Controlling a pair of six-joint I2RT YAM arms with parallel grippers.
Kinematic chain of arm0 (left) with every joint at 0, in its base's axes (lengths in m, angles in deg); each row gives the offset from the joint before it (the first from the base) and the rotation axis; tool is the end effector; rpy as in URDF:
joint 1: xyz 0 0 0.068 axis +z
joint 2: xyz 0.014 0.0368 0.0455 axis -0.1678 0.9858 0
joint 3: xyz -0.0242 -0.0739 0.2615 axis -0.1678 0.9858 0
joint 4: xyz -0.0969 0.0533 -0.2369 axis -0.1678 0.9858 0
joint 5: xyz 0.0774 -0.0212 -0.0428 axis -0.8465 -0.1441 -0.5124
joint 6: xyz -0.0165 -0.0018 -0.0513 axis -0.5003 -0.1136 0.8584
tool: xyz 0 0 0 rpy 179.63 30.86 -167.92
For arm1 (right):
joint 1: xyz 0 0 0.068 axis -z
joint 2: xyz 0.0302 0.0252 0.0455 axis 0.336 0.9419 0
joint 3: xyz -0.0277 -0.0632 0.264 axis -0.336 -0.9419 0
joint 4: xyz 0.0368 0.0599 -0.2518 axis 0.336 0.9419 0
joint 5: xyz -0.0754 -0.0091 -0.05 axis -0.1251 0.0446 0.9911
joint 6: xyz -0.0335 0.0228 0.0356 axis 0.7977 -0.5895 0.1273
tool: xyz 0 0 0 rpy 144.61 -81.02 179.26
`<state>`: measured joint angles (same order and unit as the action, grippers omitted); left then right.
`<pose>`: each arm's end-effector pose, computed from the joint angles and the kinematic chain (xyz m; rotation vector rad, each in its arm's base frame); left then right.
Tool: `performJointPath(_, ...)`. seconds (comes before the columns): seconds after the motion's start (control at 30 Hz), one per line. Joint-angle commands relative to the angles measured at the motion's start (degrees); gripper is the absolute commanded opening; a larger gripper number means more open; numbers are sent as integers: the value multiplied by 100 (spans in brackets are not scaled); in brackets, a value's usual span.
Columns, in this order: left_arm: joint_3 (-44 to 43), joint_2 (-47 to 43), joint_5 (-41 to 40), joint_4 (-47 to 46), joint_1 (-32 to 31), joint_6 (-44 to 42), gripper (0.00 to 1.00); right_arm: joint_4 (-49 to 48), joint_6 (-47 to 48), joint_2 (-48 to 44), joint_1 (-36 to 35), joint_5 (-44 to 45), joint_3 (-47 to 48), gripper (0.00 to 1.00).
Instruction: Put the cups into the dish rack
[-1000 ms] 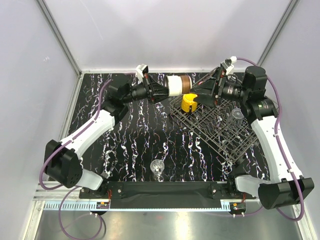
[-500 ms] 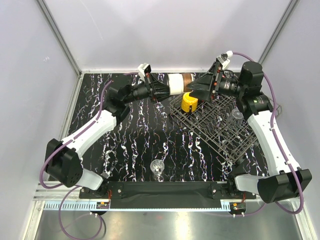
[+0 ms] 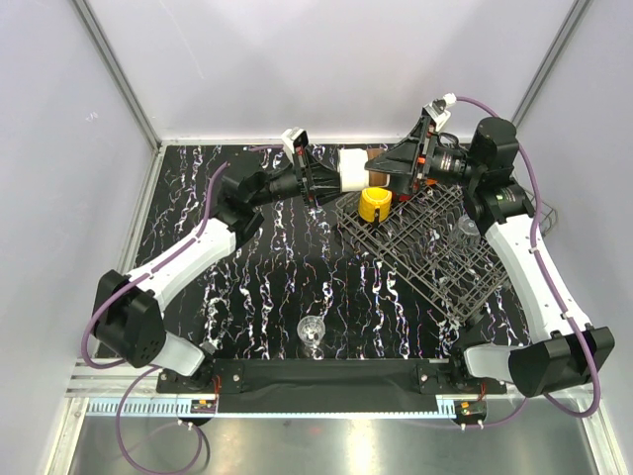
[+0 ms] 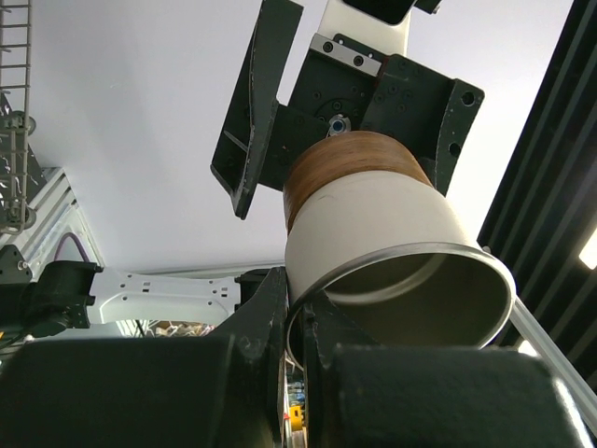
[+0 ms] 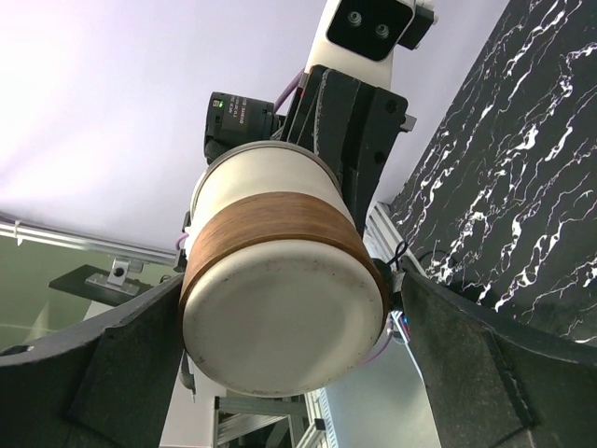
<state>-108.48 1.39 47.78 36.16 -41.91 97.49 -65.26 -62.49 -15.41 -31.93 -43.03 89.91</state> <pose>0.2727 -0.2023 0.3828 -0.2066 1.9664 -2.2704 0.2632 0.0888 0.4444 -0.1836 1.9024 1.7257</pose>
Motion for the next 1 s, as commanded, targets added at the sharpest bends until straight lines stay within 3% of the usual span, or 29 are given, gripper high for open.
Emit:
performJointPath(0.0, 21, -1, 190, -638, -27, 124, 0, -277, -109, 29, -62, -109, 186, 99)
performJointPath(0.2, 82, 26, 199, -717, -53, 194, 0, -347, -127, 3, -124, -84, 141, 96)
performJointPath(0.4, 82, 34, 217, -708, -62, 203, 0, -417, -206, 11, -142, -101, 133, 81)
performJointPath(0.53, 117, 43, 243, -629, -62, 195, 3, -549, -303, 11, -150, -127, 71, 49)
performJointPath(0.57, 126, 34, 252, -612, -62, 203, 12, -549, -329, 3, -150, -136, 62, 33)
performJointPath(0.63, 161, 34, 269, -594, -62, 195, 22, -549, -338, 3, -150, -153, 45, 20)
performJointPath(0.67, 170, 26, 269, -603, -62, 186, 35, -514, -338, 11, -150, -154, 27, 7)
performJointPath(0.7, 188, 34, 287, -603, -53, 177, 40, -470, -312, -6, -150, -119, 19, 1)
performJointPath(0.77, 170, 26, 339, -612, -27, 89, 55, -234, -189, -15, -150, -83, 45, 0)
performJointPath(0.9, 179, -36, 532, -349, 140, -261, 70, 495, 285, -33, -159, 135, 264, 0)
performJointPath(0.97, 196, -219, 568, 361, 289, -788, 81, 1153, 731, -24, -150, 259, 518, 0)
